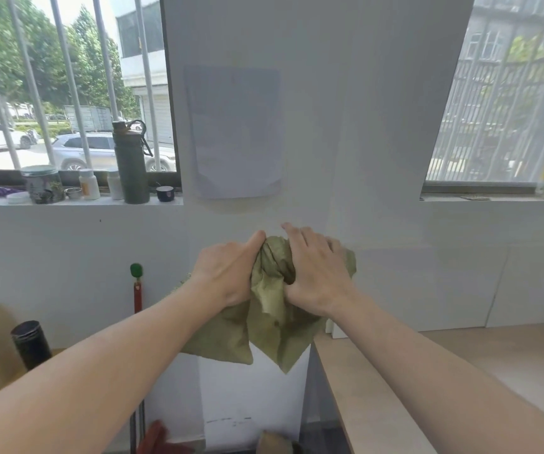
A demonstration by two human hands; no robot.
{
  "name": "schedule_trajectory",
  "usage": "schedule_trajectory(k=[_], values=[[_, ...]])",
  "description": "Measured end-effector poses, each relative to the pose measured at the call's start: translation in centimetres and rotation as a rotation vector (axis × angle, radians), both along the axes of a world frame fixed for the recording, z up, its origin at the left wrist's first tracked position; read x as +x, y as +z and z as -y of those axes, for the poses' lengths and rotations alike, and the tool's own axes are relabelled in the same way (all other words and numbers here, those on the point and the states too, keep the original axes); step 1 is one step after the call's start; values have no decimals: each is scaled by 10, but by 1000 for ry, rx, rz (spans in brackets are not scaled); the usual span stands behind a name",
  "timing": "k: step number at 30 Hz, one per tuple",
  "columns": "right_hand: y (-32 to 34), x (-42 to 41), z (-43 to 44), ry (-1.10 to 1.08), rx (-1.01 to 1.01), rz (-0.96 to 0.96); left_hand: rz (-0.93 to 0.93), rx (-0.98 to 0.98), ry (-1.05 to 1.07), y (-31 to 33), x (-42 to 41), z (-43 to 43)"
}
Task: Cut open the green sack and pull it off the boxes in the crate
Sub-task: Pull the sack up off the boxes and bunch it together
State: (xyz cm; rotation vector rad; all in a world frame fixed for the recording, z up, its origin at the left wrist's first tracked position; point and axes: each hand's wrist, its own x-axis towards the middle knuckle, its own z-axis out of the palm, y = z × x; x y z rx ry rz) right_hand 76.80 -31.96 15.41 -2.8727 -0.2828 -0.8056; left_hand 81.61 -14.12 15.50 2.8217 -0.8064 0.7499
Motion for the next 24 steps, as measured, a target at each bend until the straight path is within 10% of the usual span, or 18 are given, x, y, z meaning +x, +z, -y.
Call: schedule_trajectory(k=[14,20,24], values=[[-25,34,5,-148,-262,481,-640,-330,-302,16,15,-6],[-23,40,3,-112,-280,301,-732,-280,-303,11,10,-17],[-28,38,-2,-136,-226,83,-422,19,-156,-4,-5,-19]])
